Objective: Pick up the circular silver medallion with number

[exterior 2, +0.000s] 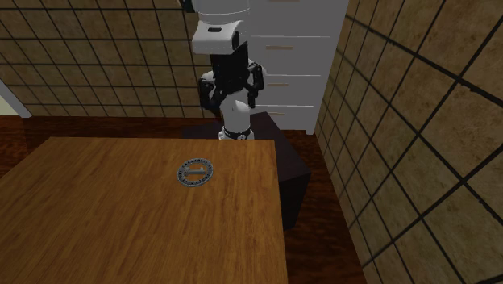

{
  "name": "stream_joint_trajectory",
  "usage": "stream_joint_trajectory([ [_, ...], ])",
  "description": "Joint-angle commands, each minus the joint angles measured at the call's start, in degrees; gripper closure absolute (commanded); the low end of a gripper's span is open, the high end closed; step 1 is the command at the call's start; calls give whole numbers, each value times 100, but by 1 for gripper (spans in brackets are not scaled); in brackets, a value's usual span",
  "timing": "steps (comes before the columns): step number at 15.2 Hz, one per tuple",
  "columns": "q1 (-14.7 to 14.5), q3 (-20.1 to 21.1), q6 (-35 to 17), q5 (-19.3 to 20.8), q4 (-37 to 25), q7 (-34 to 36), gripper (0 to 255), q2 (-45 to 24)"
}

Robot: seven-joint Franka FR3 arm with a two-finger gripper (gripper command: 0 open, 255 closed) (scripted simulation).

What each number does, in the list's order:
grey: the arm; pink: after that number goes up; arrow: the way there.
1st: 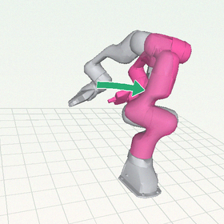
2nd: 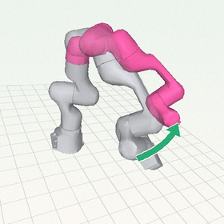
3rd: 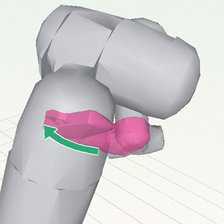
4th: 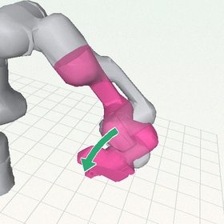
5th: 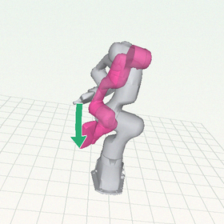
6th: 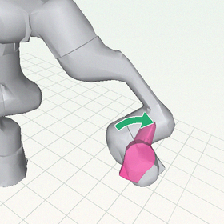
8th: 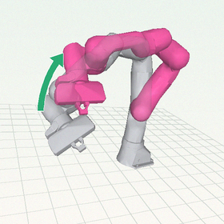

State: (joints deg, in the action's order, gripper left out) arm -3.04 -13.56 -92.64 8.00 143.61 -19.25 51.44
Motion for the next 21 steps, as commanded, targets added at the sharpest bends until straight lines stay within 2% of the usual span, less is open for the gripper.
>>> stream_joint_trajectory([
  [1, -45, -370, -155, 323, 226, -721, 0, 98],
  [8, -336, -1764, -915, 1360, 429, -3045, 0, -277],
  [13, -813, -2863, -1629, 1890, 218, -4674, 0, -969],
  [21, -884, -3270, -2336, 2094, 591, -4776, 0, -1269],
])
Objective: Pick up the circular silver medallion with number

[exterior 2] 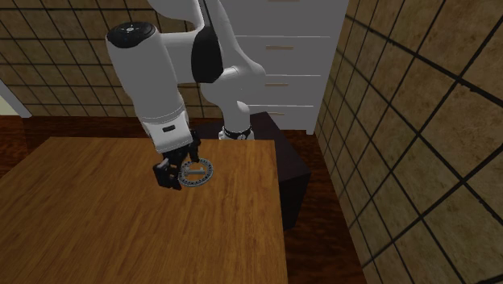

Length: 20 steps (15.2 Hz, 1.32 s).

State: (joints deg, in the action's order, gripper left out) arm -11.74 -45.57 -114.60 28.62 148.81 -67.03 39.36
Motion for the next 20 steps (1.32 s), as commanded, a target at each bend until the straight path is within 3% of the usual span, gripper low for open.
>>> stream_joint_trajectory([
  [1, -14, -68, -139, 32, 71, 2, 0, -62],
  [2, -14, -68, -138, 32, 71, 2, 0, -61],
  [3, -16, -81, -150, 35, 70, -6, 255, -71],
  [12, -14, -68, -139, 32, 71, 2, 255, -62],
  [20, 10, 274, 550, -156, -351, -8, 255, 191],
])
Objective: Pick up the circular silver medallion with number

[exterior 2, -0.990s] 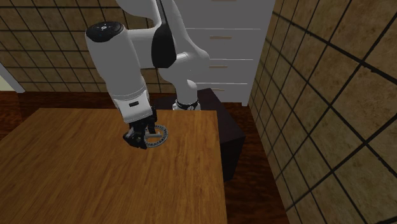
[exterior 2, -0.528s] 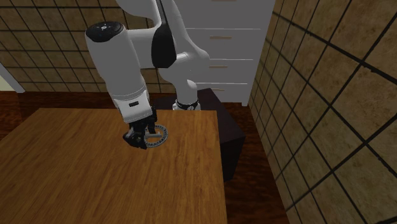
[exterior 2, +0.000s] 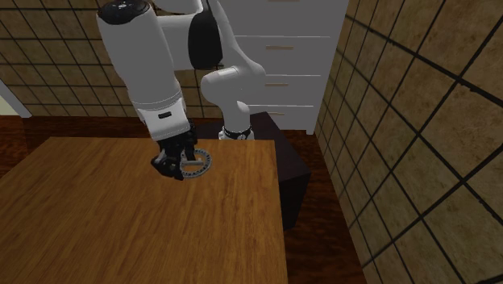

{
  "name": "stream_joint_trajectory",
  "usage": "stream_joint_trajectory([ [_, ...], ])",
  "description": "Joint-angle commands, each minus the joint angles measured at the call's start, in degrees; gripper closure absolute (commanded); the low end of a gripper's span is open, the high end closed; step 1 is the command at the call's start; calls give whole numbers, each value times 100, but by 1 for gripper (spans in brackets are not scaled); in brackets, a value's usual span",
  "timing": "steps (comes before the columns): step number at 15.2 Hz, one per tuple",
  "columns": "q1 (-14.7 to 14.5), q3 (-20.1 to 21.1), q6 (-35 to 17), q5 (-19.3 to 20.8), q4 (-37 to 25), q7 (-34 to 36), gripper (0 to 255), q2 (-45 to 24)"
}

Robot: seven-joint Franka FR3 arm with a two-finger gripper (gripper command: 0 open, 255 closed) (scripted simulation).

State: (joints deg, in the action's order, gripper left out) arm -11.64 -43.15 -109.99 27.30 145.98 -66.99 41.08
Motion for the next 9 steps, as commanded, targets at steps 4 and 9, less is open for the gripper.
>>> stream_joint_trajectory([
  [4, -7, 181, 411, -119, -305, -23, 255, 98],
  [9, -17, 290, 657, -194, -504, -33, 255, 140],
])
